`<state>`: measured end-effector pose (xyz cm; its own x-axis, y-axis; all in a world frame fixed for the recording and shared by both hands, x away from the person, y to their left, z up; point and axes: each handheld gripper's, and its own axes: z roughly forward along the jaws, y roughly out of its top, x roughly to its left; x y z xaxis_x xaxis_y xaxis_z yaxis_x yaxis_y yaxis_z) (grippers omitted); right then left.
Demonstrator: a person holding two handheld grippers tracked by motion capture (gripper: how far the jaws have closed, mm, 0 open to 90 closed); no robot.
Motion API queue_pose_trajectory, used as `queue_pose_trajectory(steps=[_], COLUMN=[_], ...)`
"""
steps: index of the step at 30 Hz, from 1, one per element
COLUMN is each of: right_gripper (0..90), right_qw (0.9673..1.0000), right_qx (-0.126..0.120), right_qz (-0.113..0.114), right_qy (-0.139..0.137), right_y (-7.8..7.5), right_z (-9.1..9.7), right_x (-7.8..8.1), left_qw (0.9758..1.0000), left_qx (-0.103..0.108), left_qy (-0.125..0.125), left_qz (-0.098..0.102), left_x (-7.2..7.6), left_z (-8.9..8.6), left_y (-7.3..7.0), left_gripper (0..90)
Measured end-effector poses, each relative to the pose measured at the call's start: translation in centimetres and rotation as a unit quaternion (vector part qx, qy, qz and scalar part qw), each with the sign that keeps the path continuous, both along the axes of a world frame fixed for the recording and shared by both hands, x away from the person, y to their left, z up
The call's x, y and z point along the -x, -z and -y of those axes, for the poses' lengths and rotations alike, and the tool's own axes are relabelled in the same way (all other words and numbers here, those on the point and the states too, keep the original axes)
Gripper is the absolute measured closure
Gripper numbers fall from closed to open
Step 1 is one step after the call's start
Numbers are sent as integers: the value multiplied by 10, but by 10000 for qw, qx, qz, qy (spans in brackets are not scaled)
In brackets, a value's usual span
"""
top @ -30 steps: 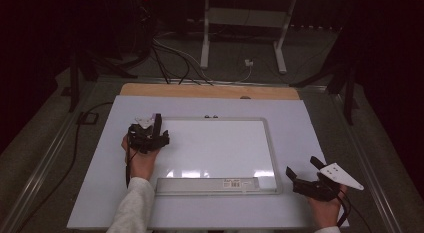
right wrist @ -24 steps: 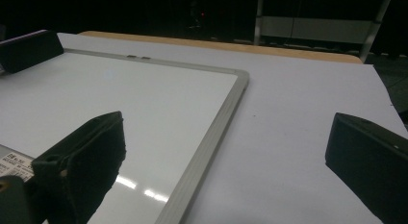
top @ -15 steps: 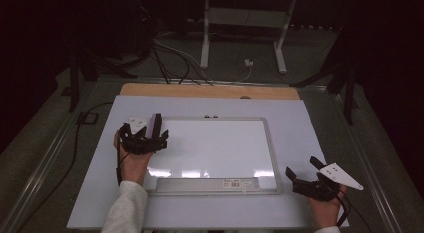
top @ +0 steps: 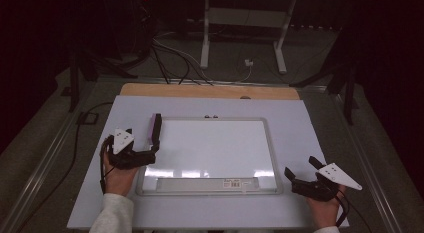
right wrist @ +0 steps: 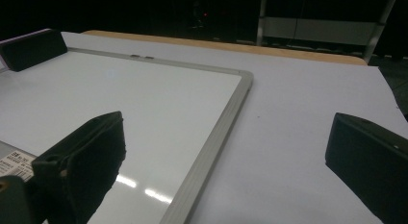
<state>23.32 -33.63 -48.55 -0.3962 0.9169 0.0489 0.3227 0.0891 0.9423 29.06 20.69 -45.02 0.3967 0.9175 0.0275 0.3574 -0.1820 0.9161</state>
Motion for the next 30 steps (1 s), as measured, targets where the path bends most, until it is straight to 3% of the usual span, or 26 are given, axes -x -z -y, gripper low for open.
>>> queue_pose_trajectory(steps=[3,11,15,30], right_gripper=[9,8,8,8], right_qw=[10000,10000,10000,9998], right_qx=[-4,-10,-16,-29], right_qz=[9,12,26,155], right_qy=[-13,-53,-73,-102], right_y=[0,0,0,-2], right_z=[-1,-1,-1,0], right_x=[0,0,0,1], left_qw=[10000,9998,9998,9989], left_qx=[41,-161,-111,-250], left_qy=[46,12,-22,-66], left_qz=[60,75,161,385], left_x=[8,25,33,53], left_z=[-4,-10,-15,-25], left_y=[3,11,14,24], left_gripper=[6,6,6,6])
